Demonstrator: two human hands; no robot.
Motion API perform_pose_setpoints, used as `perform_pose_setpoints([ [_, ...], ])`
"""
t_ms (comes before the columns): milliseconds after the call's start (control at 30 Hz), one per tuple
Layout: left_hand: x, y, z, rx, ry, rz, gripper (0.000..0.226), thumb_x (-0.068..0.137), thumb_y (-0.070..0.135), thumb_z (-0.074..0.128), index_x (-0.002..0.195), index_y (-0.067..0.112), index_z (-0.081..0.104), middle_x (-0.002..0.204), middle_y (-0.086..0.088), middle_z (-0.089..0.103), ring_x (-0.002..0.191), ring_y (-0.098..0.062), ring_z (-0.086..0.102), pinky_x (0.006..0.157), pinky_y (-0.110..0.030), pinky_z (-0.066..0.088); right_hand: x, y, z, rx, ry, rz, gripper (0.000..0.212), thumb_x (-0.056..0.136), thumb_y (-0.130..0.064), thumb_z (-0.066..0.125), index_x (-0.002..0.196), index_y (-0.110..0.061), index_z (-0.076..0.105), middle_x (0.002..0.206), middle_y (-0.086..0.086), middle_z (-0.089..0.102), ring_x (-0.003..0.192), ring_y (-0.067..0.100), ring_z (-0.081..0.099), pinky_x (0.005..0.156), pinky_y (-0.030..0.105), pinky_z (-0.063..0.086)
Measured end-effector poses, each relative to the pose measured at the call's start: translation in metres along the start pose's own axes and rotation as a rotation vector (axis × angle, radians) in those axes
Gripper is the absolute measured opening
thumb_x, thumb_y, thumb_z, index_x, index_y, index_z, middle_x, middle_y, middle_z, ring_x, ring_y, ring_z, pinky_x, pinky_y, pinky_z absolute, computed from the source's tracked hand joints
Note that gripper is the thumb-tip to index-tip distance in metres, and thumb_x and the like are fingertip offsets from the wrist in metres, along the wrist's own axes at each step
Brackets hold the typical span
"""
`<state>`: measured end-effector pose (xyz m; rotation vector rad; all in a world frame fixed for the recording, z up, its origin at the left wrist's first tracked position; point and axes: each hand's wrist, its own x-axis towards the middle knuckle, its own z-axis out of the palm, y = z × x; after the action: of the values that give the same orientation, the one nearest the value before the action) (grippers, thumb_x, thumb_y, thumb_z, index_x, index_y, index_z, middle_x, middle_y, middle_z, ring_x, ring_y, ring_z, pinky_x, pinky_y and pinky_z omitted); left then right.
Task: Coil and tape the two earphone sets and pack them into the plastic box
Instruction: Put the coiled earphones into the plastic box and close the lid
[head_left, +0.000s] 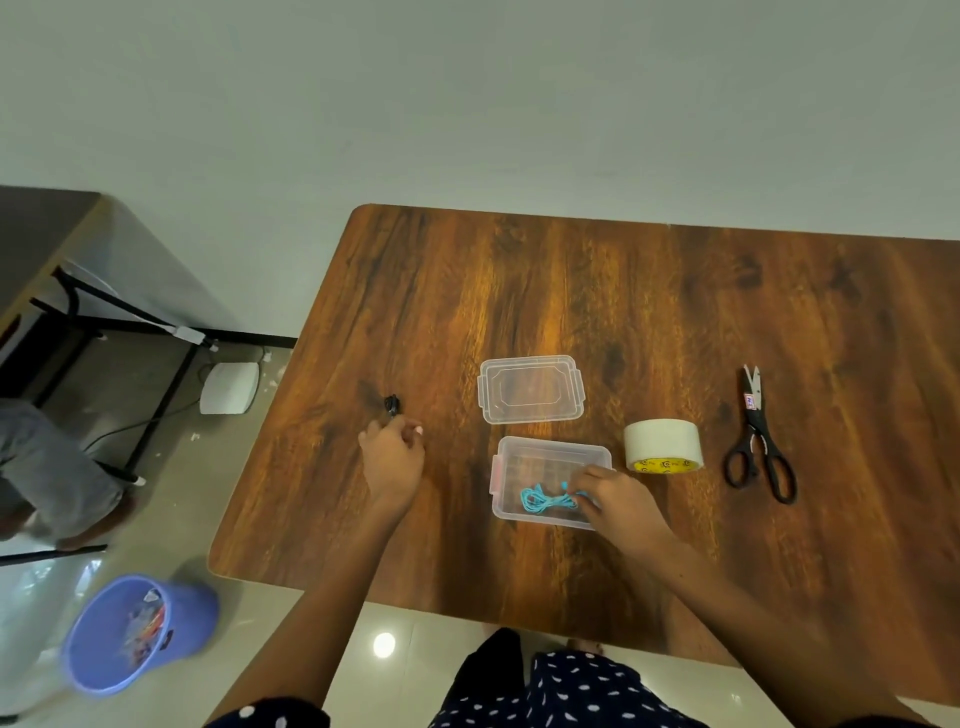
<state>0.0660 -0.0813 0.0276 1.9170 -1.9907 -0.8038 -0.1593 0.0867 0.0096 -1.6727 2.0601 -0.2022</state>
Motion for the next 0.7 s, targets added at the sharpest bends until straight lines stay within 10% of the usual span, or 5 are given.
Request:
perform_pose_setpoints([
  [467,0.036,-0.026,0.018,0.087,-0.135,-0.029,0.029,0.099,0.019,0.047,0.116,0.005,0.066,0.118,-0.019,0.062,0.116,-0.033,0.05,0.105,-0.039,0.034,-0.008,-0.002,-0.001,0.037,-0.039,0.025,0.03,0.096,-0.029,0.052,0.122,-0.019,0.061,0.132,-0.003,0.059,0.115,0.01,0.057,0.09,0.018,0.049],
  [700,0.009,0.025,0.014,-0.012,-0.092,0.443,0.02,0.092,0.015,0.059,0.106,0.008,0.072,0.111,-0.006,0.064,0.105,-0.017,0.05,0.082,-0.019,0.032,-0.01,-0.001,-0.008,0.115,0.054,0.075,0.024,0.091,-0.024,0.061,0.112,-0.016,0.068,0.119,-0.001,0.067,0.105,0.011,0.063,0.08,0.013,0.048],
])
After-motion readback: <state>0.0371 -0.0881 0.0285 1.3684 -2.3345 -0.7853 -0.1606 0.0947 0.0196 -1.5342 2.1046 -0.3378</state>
